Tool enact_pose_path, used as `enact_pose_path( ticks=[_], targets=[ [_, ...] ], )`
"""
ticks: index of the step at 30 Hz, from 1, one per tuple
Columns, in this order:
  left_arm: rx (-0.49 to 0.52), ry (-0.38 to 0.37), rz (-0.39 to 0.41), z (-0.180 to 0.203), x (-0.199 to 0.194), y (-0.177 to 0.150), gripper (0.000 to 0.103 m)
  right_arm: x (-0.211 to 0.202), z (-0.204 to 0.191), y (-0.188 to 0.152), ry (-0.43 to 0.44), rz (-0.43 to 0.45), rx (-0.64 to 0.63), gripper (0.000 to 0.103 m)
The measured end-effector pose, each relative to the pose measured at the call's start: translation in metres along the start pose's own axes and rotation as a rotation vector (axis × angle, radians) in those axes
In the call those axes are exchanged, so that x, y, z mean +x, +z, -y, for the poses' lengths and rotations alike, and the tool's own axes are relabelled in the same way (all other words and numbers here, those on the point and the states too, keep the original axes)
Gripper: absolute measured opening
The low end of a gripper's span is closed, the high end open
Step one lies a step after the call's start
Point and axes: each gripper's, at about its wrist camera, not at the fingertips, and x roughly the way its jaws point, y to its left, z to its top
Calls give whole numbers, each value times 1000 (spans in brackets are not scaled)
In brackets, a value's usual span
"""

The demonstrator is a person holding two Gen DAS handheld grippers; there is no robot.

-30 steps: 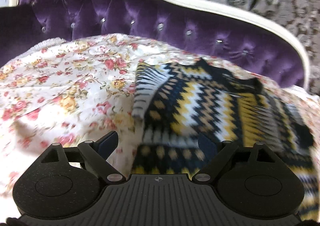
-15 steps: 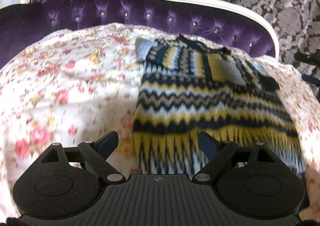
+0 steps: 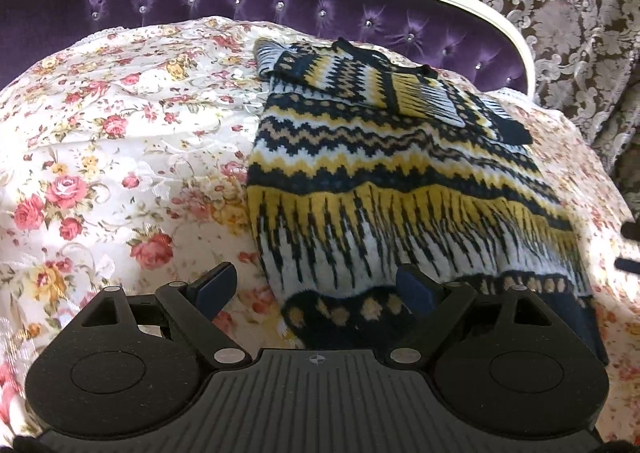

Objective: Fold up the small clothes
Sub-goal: 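Move both grippers to the dark hem band of the sweater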

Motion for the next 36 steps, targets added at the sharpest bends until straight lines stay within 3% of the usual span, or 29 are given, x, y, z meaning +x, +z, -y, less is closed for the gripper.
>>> enact_pose_path(
  ticks=[8, 11, 19, 24, 36],
  targets=[
    [24, -14, -10, 4, -5, -14, 87, 1, 4, -38, -39, -79, 91, 103],
    [30, -21, -9, 3, -6, -20, 87, 1, 1, -45, -61, -87, 58, 103],
    [43, -19, -11, 4, -6, -25, 87, 10, -2, -53, -36, -147, 20, 102],
    [40, -20, -15, 4, -5, -26, 87, 10, -3, -57, -24, -156, 14, 92],
    [48, -13, -27, 5, -5, -27, 87, 10, -3, -57, -5, -154, 17, 92]
  ],
)
